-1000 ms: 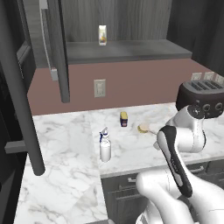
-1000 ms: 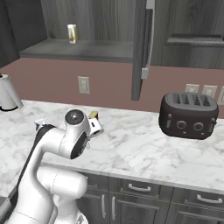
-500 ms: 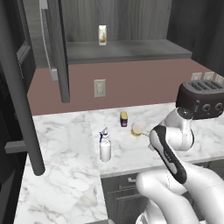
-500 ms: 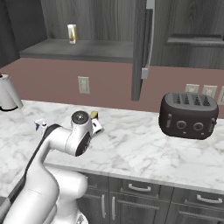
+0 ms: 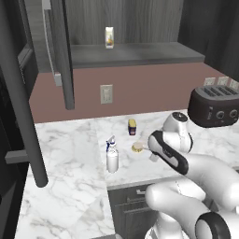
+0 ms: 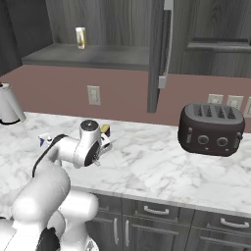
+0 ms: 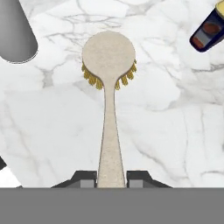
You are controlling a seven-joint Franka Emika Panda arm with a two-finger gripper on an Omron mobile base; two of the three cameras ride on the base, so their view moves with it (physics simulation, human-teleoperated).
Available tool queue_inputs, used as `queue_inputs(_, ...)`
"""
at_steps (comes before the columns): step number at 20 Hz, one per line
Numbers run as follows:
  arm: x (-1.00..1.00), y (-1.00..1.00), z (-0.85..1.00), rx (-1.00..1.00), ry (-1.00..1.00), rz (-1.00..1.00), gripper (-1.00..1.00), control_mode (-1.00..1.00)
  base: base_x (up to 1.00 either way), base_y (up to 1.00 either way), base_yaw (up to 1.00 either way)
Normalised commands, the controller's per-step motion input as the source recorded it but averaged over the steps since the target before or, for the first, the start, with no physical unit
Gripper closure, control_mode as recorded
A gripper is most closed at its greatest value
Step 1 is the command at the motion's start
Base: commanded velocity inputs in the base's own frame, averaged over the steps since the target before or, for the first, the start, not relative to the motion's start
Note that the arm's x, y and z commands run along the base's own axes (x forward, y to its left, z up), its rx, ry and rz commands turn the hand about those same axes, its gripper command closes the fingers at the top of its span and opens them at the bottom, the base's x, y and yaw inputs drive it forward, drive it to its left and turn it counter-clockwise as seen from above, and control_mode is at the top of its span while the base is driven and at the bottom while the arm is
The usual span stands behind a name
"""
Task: Pick the dish brush and spray from the cabinet and place them on the counter.
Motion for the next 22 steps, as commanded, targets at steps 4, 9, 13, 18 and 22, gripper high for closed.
queue_inputs(4, 0.42, 0.08, -0.42, -0.04, -0.01, 0.0, 1.0, -1.0, 0.0, 0.0, 0.0)
queue_inputs(9, 0.4, 0.04, -0.48, -0.04, -0.03, 0.0, 1.0, -1.0, 0.0, 0.0, 0.0)
queue_inputs(13, 0.38, 0.03, -0.37, -0.02, -0.01, 0.0, 1.0, -1.0, 0.0, 0.0, 0.0)
queue_inputs(18, 0.26, 0.08, -0.3, 0.0, -0.01, 0.0, 1.0, -1.0, 0.0, 0.0, 0.0)
queue_inputs(22, 0.25, 0.11, -0.27, 0.0, 0.0, 0.0, 1.0, -1.0, 0.0, 0.0, 0.0)
